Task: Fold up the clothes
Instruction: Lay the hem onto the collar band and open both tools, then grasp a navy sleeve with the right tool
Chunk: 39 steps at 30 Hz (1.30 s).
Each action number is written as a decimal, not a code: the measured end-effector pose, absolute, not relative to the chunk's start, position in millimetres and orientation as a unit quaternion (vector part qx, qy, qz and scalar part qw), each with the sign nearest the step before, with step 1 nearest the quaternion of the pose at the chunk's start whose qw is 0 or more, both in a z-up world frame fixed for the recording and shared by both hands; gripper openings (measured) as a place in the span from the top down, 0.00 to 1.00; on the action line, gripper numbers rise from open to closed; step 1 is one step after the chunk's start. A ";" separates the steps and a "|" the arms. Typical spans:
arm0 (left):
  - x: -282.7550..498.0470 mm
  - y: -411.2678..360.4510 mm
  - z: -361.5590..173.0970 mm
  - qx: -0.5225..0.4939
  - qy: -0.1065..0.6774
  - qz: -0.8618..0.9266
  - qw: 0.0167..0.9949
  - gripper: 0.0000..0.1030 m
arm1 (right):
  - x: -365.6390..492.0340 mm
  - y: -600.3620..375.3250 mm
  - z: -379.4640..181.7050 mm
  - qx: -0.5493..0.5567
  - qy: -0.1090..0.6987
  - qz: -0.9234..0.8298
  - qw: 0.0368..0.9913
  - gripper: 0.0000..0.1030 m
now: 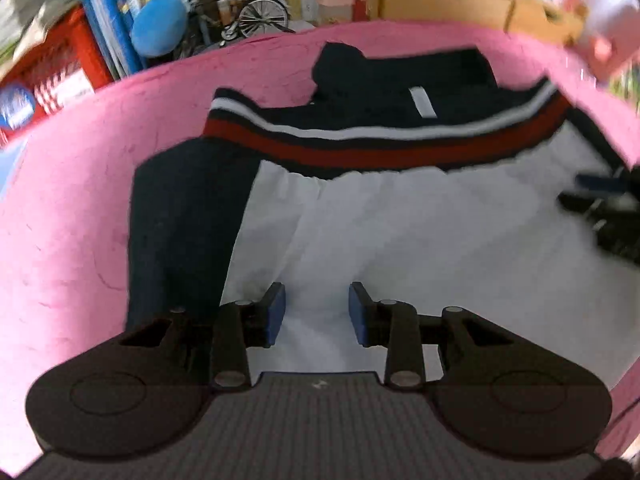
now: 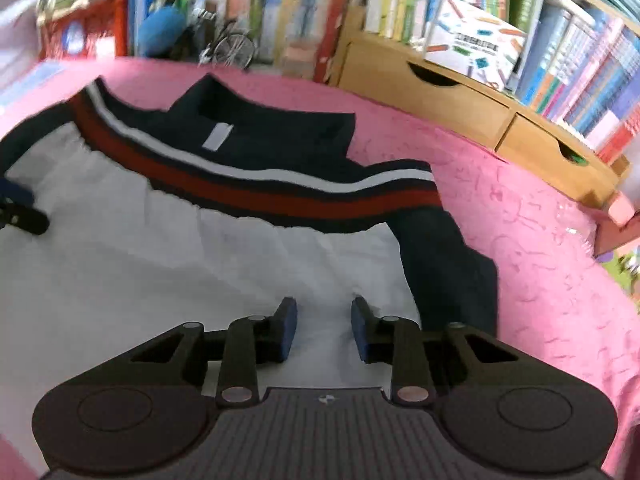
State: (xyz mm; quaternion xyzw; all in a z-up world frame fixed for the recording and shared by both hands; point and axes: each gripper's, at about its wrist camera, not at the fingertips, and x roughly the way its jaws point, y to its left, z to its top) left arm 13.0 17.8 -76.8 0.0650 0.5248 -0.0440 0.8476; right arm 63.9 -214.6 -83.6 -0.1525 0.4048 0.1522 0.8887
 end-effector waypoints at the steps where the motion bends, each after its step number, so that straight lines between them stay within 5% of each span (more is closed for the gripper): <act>1: 11.3 15.8 -74.8 0.072 0.530 -0.040 0.844 0.64 | 60.8 -216.4 -74.5 -0.148 0.405 0.156 0.889 0.59; 4: -2.7 12.2 -54.0 0.063 0.523 -0.041 0.849 0.46 | 45.0 -229.4 -45.6 -0.115 0.409 0.162 0.891 0.41; 6: -14.5 9.0 -39.2 0.043 0.510 -0.055 0.857 0.33 | 30.1 -247.8 -32.9 -0.070 0.428 0.156 0.887 0.40; 16: -50.9 -72.6 -32.0 0.092 0.507 -0.149 0.844 0.25 | -46.7 -369.1 -46.0 0.184 0.531 0.037 0.826 0.40; 23: -44.9 -109.4 -97.4 0.170 0.626 -0.112 0.753 0.00 | -51.1 -405.0 -77.5 0.316 0.527 0.025 0.789 0.39; 30: -41.8 -92.5 -113.9 0.097 0.664 -0.066 0.739 0.00 | -38.0 -415.2 -99.0 0.368 0.526 0.038 0.766 0.37; 32: -44.6 -96.2 -105.3 0.102 0.651 -0.060 0.749 0.07 | -34.1 -416.5 -100.7 0.367 0.527 0.042 0.765 0.36; 39: -45.0 -104.2 -69.0 0.063 0.576 -0.055 0.813 0.03 | -26.3 -421.0 -103.9 0.368 0.529 0.062 0.762 0.34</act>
